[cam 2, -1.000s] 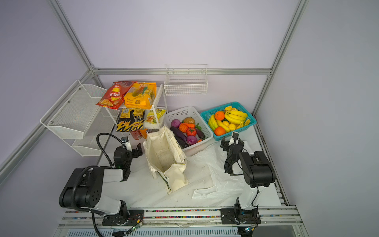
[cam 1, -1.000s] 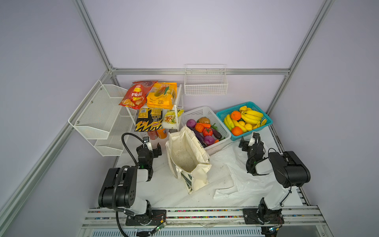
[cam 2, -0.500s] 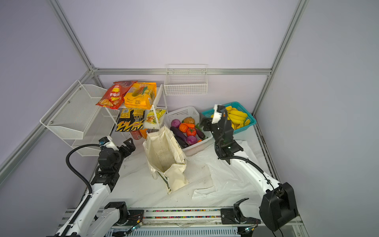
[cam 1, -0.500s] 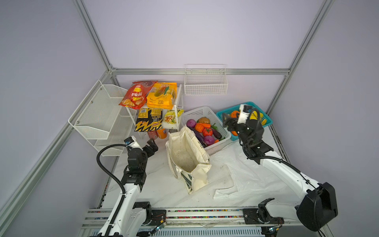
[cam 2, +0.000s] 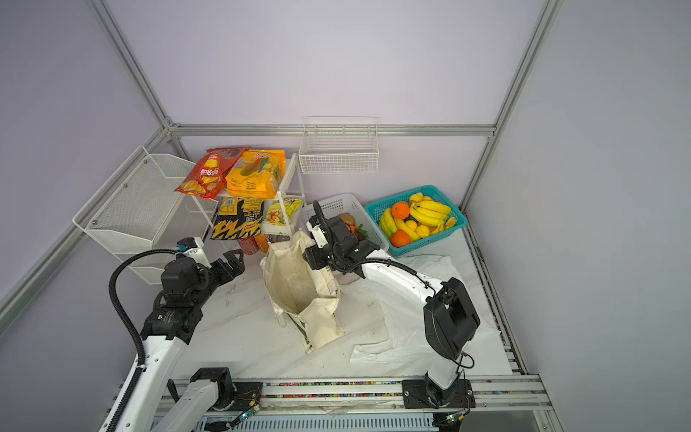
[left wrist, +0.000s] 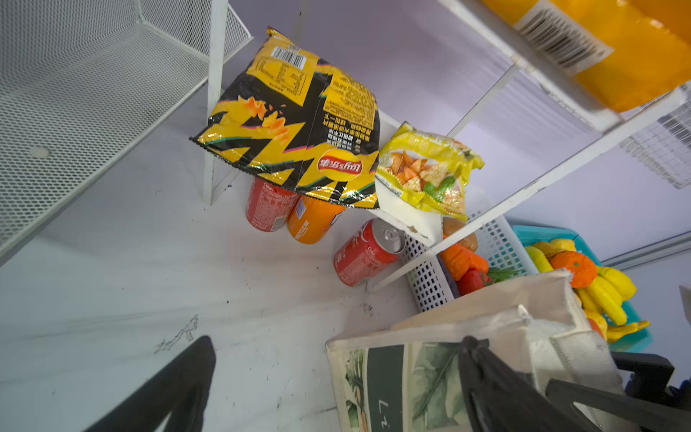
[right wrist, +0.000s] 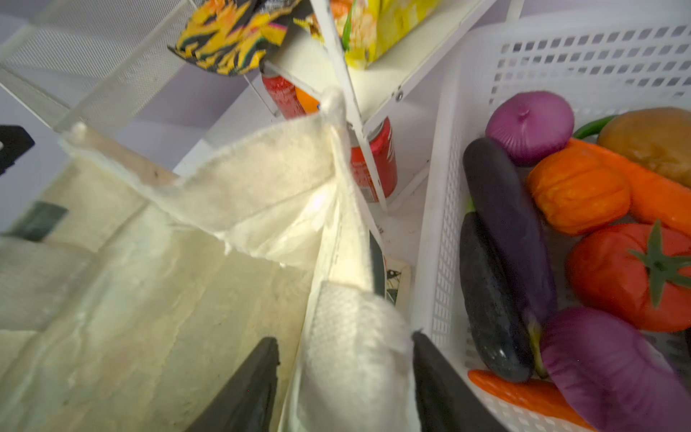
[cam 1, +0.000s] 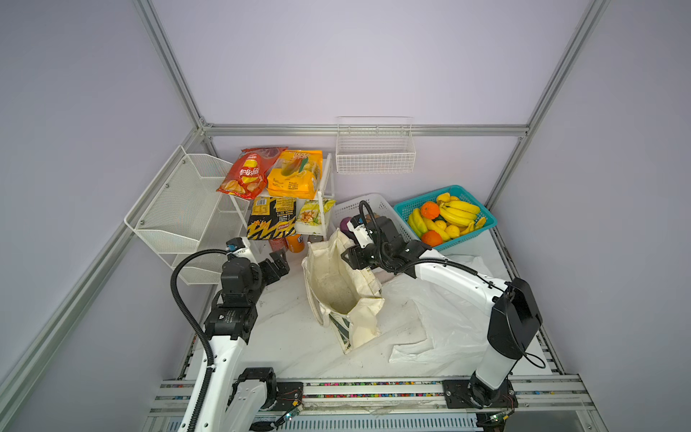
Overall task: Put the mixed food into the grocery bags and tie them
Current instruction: 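Grip the tote bag handle with right gripper while left reaches toward cans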
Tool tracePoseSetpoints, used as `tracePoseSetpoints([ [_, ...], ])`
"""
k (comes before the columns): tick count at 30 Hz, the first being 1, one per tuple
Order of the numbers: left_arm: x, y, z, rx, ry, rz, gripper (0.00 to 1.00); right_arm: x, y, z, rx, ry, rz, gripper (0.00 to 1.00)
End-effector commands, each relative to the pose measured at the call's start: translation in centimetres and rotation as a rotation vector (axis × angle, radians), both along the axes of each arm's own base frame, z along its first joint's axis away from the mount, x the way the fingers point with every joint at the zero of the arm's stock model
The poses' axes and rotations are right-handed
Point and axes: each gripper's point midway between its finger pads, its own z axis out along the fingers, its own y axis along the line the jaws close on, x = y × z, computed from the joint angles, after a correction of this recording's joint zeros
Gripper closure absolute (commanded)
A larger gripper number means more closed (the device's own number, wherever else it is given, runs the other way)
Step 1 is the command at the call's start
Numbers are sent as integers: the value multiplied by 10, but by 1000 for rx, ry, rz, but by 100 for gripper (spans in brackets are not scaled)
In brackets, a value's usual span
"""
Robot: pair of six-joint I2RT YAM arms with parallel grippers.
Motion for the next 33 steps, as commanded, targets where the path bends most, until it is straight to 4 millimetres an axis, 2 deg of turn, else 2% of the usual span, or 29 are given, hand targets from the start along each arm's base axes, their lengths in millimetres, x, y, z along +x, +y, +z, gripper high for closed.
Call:
tracePoseSetpoints([
  [1,-2,-5,45,59,-68,-54,0,-15,-11,14,4,21,-10,52],
  [4,-3,-3,49,87,-61,-53,0,-20,-17,15,34,51,-42,72],
  [6,-1,-3,53,92,-65,-56,0,-26,-22,21,60,70,-68,81],
  [8,0,-3,58,98,-68,-56,0,-34,-30,32,101,88,-95,84],
  [10,4,-2,60,105,-61,-56,0,-38,-48,40,117,94,-177,88],
  [13,12,-5,61,87,-44,-69,0,-44,-68,44,144,100,-239,94],
  [15,20,-8,61,64,-42,-78,0,-44,-75,46,157,86,-263,97],
  [17,29,-10,61,29,-53,-77,0,-41,-74,46,184,76,-275,100],
  [22,45,-14,58,-96,-96,-58,2,-35,-81,70,274,11,-318,100],
  [25,49,-15,56,-131,-101,-47,3,-36,-76,82,335,-6,-294,99],
  [28,49,-13,54,-136,-104,-36,3,-37,-65,82,325,15,-246,83],
  [33,47,-10,37,-124,-80,-16,3,-29,-51,55,205,38,-188,56],
])
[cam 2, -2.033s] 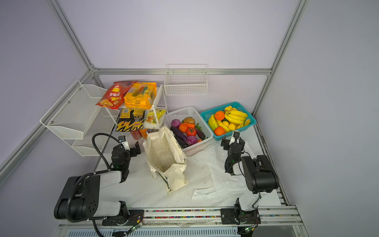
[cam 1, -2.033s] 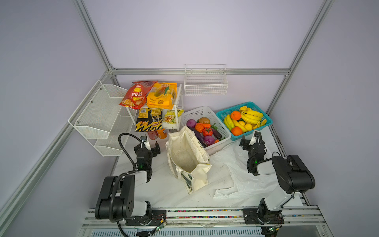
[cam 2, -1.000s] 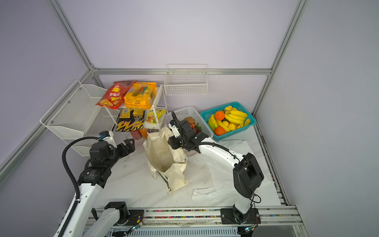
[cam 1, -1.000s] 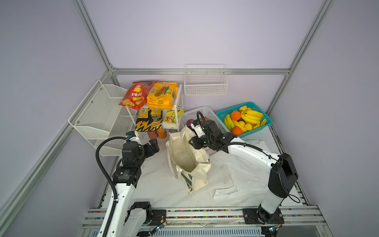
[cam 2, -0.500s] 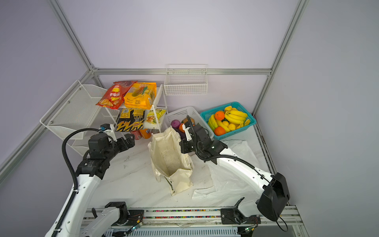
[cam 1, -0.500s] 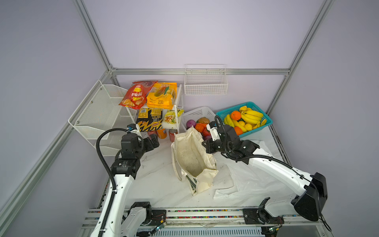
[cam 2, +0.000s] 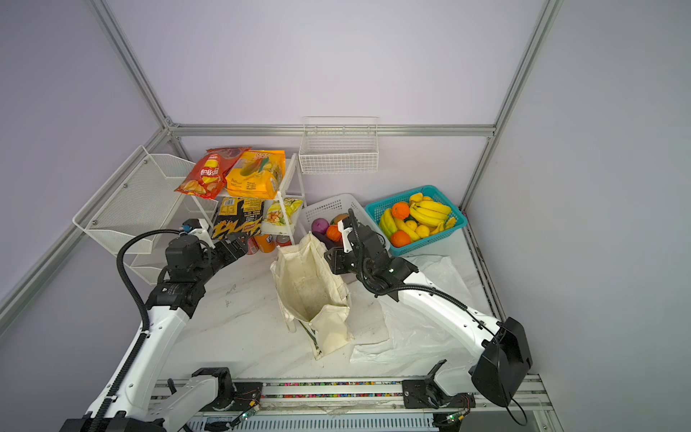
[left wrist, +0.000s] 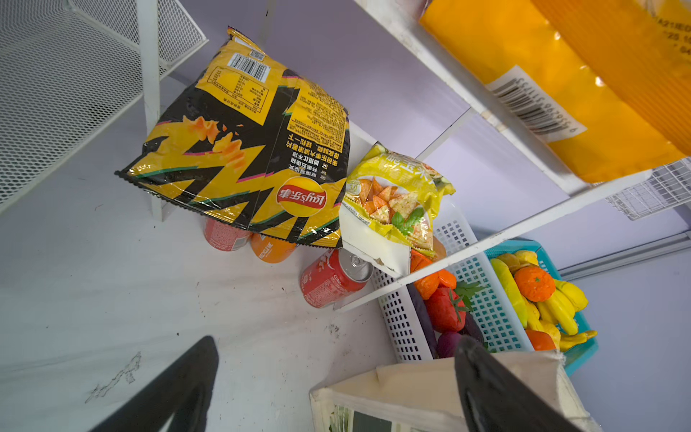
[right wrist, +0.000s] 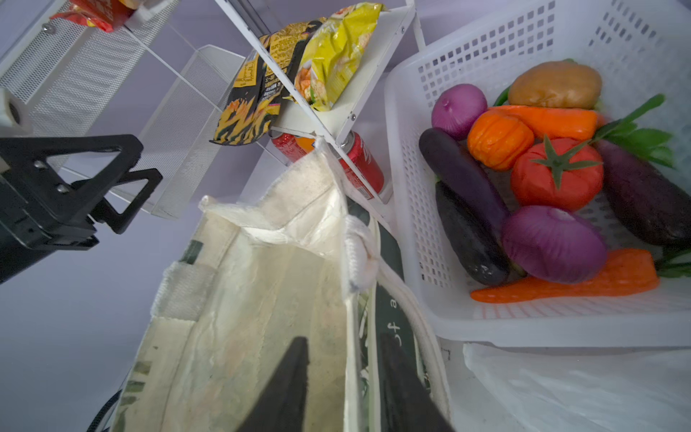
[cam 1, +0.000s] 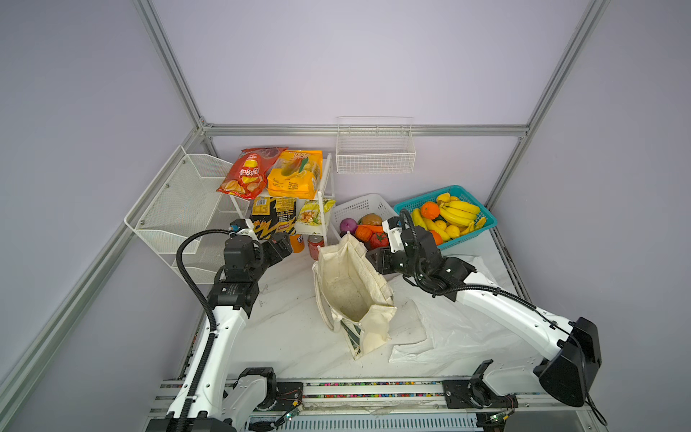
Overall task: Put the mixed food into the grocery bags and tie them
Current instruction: 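Grip the tote bag handle with right gripper while left reaches toward cans, then grasp the red Coke can with left gripper while right holds handle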
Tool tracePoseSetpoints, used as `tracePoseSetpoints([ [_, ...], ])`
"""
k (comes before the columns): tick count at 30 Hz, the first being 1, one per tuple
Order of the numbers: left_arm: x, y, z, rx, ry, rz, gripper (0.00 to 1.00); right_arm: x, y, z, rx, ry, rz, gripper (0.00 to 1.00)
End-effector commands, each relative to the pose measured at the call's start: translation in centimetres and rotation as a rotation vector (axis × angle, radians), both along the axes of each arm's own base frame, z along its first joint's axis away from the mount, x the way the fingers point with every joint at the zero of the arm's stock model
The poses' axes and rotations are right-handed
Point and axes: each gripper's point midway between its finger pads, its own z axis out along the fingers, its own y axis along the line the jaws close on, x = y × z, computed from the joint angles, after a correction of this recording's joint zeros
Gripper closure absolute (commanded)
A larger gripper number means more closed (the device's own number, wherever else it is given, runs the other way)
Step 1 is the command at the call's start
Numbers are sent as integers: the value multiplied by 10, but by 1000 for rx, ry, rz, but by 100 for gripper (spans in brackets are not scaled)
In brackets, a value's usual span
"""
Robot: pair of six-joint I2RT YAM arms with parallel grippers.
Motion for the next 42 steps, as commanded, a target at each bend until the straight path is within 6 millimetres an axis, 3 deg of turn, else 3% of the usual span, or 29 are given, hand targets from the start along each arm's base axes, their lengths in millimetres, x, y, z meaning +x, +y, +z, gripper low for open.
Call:
tracePoseSetpoints([
  [1,0,-1,3,-22,-40,2,3,9,9,-14,-59,0,35,53],
  [4,-2,-5,-18,-32,-4,-17,3,16,15,-24,-96,1,46,50],
  [6,-2,-8,-33,-44,11,-27,3,21,16,-30,-117,0,38,54],
  [12,10,-28,-60,-4,-24,-76,6,20,7,-22,-146,-20,15,89],
  [16,22,-54,-79,132,-72,-152,7,3,-6,-25,-155,19,31,98],
  [20,36,-65,-94,249,-152,-190,8,1,-29,-26,-190,60,15,100],
  [23,46,-67,-107,324,-190,-207,8,2,-35,-24,-183,79,12,100],
  [27,62,-76,-114,365,-232,-252,13,7,-33,-25,-178,87,8,100],
  [28,68,-77,-127,367,-208,-254,14,8,-32,-26,-179,89,7,100],
  [33,89,-73,-139,418,-230,-236,16,12,-29,-22,-174,80,5,100],
  [42,107,-80,-142,399,-317,-297,18,12,-30,-23,-176,70,6,100],
])
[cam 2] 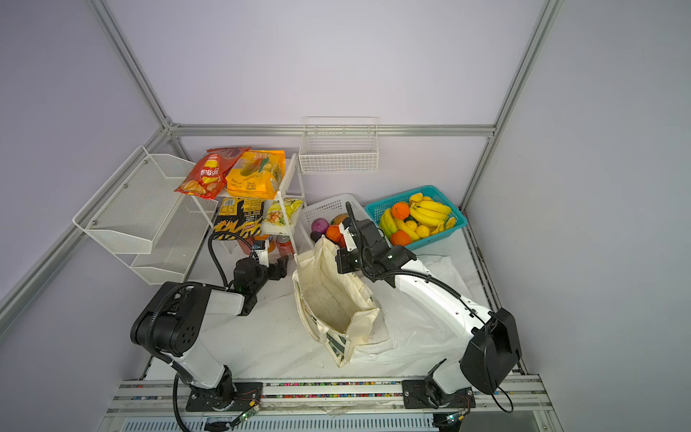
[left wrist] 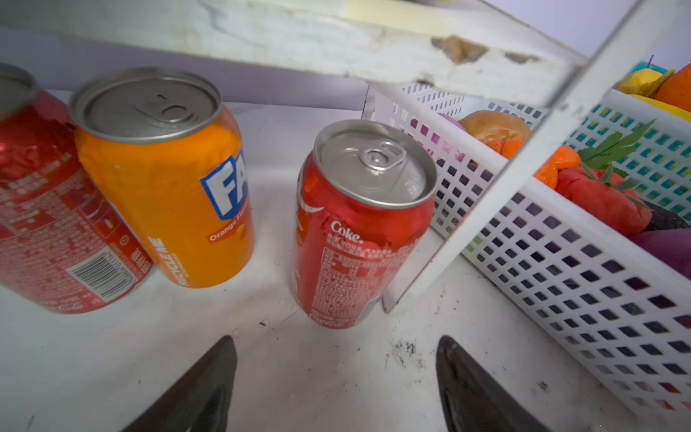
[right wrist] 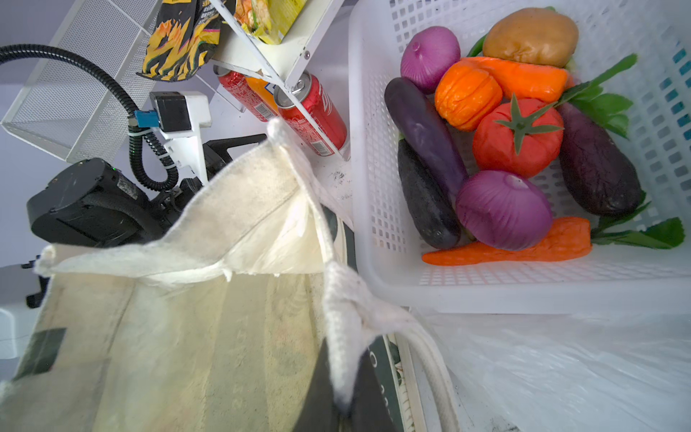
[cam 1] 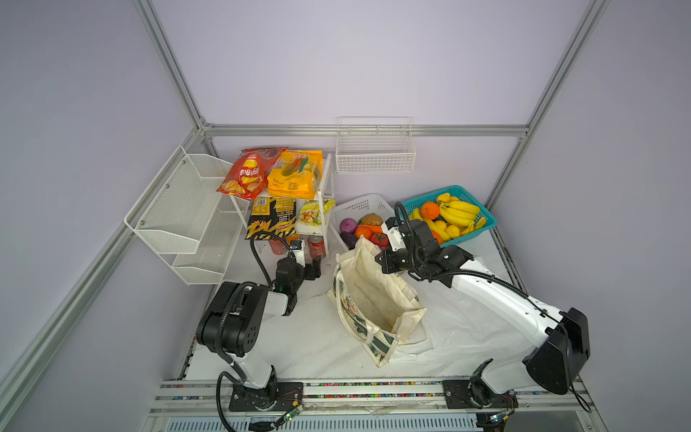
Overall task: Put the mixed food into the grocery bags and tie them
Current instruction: 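Grasp the red Coke can with left gripper while right holds handle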
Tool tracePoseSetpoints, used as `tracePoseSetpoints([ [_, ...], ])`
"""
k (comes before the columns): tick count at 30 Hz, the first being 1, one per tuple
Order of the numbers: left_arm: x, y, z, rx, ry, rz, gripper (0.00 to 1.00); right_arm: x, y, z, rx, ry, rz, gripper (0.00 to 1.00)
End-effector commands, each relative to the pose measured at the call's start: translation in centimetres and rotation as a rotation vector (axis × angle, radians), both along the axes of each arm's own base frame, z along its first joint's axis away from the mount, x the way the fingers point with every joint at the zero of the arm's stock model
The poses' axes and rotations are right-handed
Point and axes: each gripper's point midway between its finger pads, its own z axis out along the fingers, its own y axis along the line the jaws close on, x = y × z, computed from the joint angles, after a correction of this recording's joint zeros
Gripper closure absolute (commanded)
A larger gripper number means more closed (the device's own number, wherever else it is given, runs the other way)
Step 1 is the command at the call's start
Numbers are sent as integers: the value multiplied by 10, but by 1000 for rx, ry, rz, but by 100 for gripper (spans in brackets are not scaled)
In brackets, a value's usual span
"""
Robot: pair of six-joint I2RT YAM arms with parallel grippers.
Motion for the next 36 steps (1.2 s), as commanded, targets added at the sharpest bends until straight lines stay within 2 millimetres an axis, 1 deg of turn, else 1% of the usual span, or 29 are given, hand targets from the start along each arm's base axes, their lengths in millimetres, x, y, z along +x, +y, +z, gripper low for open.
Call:
tracePoseSetpoints([
  [1,23,-7,50,-15,-191,-47,18,6,-2,11,4,-37,-12,100],
  [6,29,-5,51,-4,-200,-49,18,5,-2,12,6,-47,-5,100],
  [14,39,-8,55,-1,-216,-64,18,5,-1,11,8,-50,4,100],
  [21,49,-9,59,-5,-258,-61,23,4,0,10,15,-55,13,100],
  [26,50,-11,61,-6,-307,-68,25,3,0,8,14,-52,15,100],
  [36,60,-13,63,0,-339,-78,22,5,2,6,11,-50,20,100],
])
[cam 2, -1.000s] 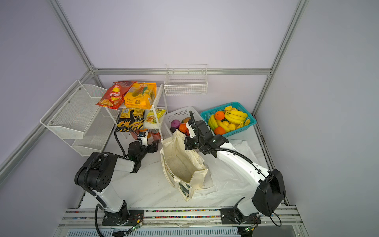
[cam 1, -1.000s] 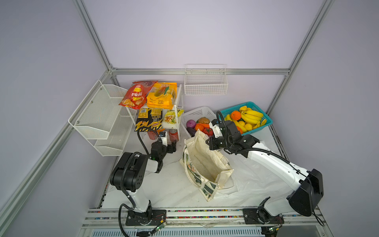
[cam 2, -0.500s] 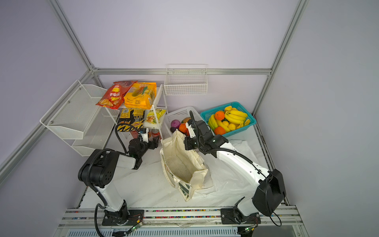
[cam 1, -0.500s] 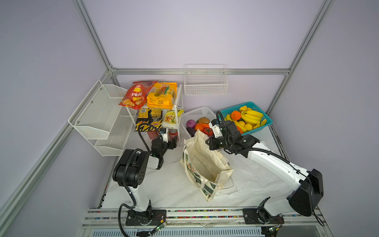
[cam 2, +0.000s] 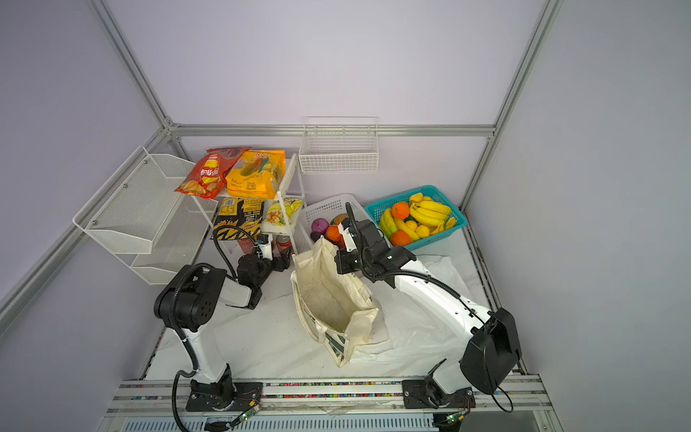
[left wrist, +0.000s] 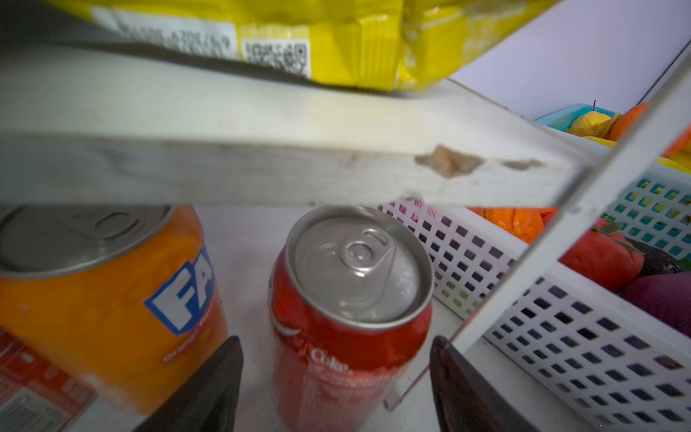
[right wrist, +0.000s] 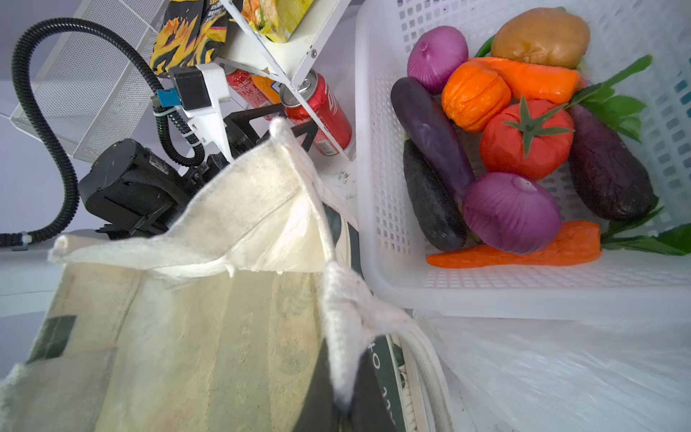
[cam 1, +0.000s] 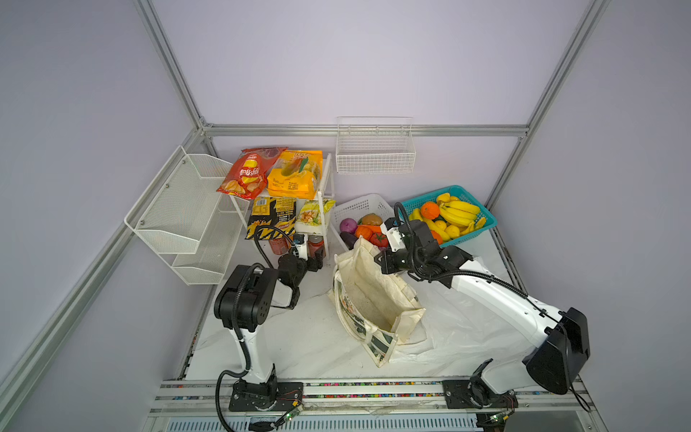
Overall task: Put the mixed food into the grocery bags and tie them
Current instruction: 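Grasp the red Coke can with left gripper while right holds handle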
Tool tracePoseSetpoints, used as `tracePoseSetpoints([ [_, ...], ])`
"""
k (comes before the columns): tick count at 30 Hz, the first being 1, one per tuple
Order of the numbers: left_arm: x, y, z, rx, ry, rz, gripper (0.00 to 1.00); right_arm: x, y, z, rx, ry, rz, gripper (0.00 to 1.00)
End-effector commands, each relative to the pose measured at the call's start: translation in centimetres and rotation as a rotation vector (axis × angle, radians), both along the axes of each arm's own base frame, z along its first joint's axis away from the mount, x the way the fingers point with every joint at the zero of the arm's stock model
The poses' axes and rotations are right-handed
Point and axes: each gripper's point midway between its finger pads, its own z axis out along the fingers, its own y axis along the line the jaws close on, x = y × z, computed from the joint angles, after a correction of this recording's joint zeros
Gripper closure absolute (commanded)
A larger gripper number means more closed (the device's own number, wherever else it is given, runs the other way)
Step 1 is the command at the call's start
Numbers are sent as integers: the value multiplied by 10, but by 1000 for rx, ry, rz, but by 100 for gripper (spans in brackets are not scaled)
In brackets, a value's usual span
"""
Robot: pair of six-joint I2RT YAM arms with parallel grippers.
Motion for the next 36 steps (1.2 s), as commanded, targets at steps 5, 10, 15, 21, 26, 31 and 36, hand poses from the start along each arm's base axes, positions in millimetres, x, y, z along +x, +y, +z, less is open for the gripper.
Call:
tracePoseSetpoints([
  [5,25,-4,46,11,-165,-17,22,7,1,7,13,-39,1,100],
  [10,30,-6,48,19,-179,-25,22,7,2,8,12,-39,3,100],
  [15,34,-7,50,26,-186,-23,20,7,2,7,14,-39,4,100],
  [21,39,-5,48,38,-189,-12,20,7,2,9,16,-43,3,100],
  [26,43,-6,46,40,-187,-11,19,7,2,9,17,-43,3,100],
  [31,48,-6,44,36,-187,-11,20,7,3,9,19,-38,7,100],
  [36,51,-8,45,42,-185,-19,23,7,3,8,19,-39,7,100],
])
